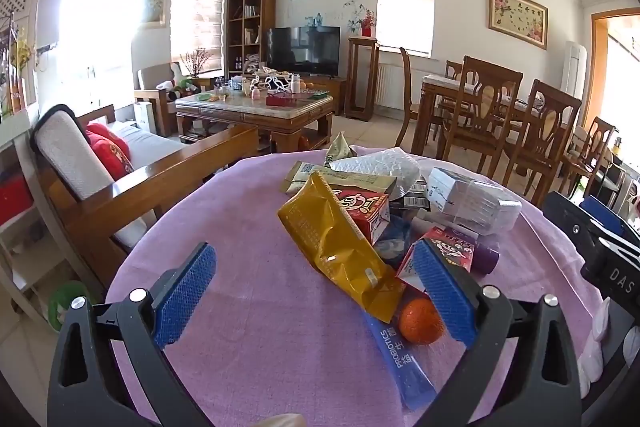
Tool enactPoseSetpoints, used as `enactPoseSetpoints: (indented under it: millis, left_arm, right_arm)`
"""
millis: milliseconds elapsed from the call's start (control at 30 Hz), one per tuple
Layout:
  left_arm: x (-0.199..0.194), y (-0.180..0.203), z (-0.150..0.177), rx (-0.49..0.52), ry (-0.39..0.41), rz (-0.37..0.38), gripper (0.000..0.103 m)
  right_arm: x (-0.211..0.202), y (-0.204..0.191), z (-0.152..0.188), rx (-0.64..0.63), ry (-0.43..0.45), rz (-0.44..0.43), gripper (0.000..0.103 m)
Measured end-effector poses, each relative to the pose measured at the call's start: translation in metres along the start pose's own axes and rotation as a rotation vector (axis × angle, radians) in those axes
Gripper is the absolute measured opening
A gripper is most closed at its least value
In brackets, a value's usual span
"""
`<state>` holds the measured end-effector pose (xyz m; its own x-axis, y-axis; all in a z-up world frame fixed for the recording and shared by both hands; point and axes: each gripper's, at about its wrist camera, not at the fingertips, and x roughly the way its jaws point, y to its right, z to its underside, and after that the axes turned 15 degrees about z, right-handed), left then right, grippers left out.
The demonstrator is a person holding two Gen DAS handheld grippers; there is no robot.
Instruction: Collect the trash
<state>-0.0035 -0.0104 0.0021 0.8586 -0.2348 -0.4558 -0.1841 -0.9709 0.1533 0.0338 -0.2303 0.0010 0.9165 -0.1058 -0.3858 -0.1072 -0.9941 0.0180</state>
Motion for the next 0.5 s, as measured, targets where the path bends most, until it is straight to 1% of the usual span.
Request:
enactPoseSetpoints:
  millis: [500]
  left_arm:
    - [-0.0019, 0.0020, 0.0001, -0.008, 0.001, 0.003, 0.098]
  right_arm:
    - [0.0019, -0.0002, 0.0005, 0.010, -0.006, -0.005, 0.099]
